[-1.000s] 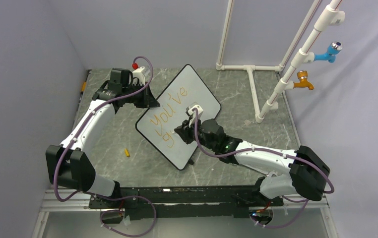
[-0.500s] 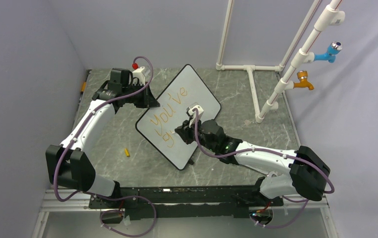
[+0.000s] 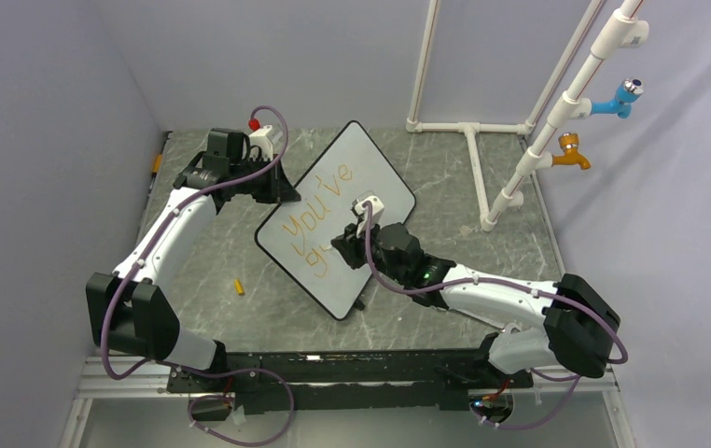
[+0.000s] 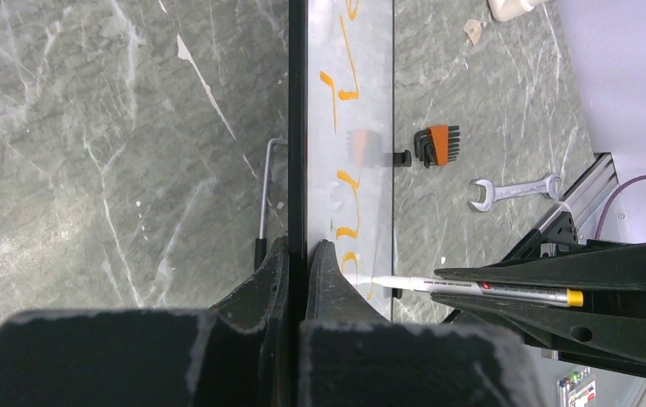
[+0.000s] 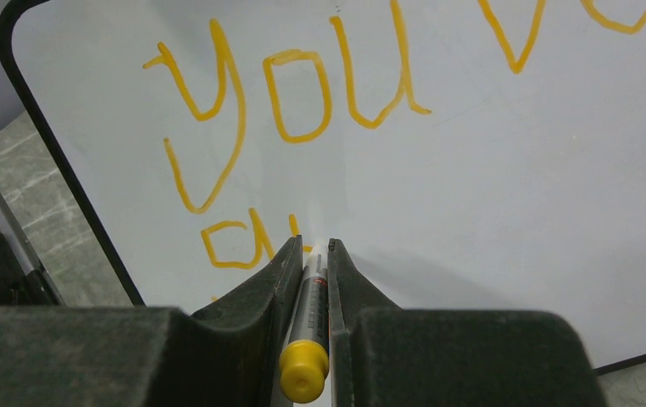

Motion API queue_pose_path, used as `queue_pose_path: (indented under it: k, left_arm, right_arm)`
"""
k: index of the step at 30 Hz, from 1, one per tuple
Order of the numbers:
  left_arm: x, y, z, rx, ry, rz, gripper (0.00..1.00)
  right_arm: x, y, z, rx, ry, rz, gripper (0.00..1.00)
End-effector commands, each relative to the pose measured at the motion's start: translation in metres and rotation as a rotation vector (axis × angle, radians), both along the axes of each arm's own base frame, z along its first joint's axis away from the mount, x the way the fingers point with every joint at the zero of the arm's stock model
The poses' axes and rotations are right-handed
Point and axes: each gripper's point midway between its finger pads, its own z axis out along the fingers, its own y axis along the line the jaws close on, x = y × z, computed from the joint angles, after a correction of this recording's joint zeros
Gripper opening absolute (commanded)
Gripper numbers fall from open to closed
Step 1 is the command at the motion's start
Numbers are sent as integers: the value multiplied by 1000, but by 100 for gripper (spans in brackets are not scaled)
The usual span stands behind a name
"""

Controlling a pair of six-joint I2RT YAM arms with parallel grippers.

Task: Write a sentence on the whiteboard

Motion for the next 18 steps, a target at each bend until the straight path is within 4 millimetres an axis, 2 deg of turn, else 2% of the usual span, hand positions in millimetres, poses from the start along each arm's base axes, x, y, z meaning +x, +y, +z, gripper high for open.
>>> queue_pose_path:
  k: [1, 18]
  left_arm:
    - [22, 32, -3, 174, -128, 82, 0]
    - [22, 33, -3, 176, -128, 83, 0]
  right_arm:
    - [11, 0, 1, -29, -5, -28, 0]
    - [19, 15, 22, -4, -40, -9, 0]
